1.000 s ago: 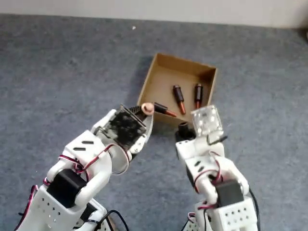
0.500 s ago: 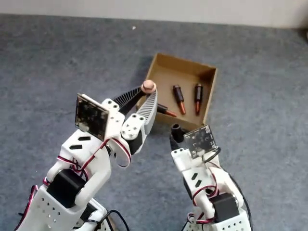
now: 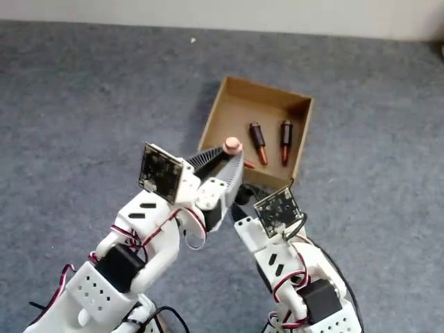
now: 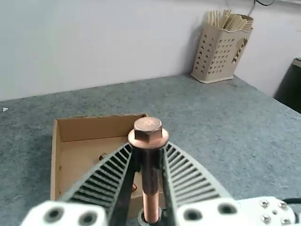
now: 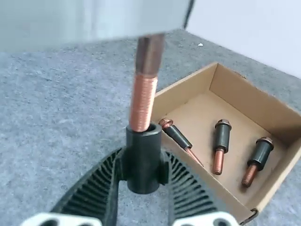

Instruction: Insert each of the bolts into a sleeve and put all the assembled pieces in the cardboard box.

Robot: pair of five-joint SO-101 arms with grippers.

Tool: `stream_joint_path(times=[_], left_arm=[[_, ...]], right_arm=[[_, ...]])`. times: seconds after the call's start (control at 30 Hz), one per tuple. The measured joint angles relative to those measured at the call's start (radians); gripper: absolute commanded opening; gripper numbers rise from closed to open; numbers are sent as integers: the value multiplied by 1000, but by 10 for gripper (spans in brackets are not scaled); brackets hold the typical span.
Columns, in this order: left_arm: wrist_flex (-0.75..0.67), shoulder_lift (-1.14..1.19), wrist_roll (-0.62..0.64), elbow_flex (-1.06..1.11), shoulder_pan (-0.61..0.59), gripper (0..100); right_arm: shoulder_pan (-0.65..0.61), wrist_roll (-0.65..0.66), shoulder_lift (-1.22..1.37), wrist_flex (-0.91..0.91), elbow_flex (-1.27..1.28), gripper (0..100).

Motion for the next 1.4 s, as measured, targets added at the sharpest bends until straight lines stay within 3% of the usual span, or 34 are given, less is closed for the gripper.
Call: stream_joint_path(times=[0.7,0.83,1.4], left_arm=[[-12,-14,0,40,26,7],[-12,-26,0,40,28,7],[-12,-126,2,26,26,11]], right_arm=[[-28,5,2,2,-41,5],[-51,63,2,0,-52,5],[-57,84,2,-241,-52,5]])
